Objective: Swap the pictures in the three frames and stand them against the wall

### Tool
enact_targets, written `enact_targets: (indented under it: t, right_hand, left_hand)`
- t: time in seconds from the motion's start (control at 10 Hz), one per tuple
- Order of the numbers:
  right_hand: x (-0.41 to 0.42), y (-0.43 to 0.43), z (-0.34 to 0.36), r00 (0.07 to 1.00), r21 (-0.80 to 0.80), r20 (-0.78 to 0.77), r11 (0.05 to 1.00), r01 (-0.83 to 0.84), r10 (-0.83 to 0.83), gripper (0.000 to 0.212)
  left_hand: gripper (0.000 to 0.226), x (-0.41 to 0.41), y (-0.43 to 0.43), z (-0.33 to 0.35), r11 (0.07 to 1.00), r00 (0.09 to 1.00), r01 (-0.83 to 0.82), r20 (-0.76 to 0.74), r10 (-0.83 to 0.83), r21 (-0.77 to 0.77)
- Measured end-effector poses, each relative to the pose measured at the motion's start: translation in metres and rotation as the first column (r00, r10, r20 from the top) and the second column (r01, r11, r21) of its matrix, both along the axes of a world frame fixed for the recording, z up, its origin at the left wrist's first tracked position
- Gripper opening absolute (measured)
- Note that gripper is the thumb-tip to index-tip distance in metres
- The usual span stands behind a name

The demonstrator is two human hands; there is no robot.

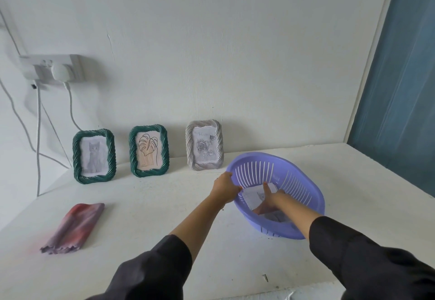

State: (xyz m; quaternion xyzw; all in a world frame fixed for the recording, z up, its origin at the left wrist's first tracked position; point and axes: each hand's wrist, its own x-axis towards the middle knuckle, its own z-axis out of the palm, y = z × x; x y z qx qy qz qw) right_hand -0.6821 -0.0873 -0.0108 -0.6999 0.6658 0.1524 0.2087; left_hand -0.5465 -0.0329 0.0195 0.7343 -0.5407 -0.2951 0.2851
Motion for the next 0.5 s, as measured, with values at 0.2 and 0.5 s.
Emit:
enact_targets:
  t: [0.2,0.5]
  right_hand:
    - [-0.001,-0.004,-0.005,0.999,-0.008,0.0,0.999,-0.032,0.032,0.117]
    - [-0.006,-0.024,0.012,0.994,-0.137,0.106,0.99,0.014,0.001,0.084]
  left_hand:
    - [0.062,-0.002,-0.001,-0.001,1.0,1.0,-0.001,0.0,0.001,-0.009]
    - [0.053,0.012,0.003,0.009,1.0,0.997,0.013,0.072,-0.013,0.005]
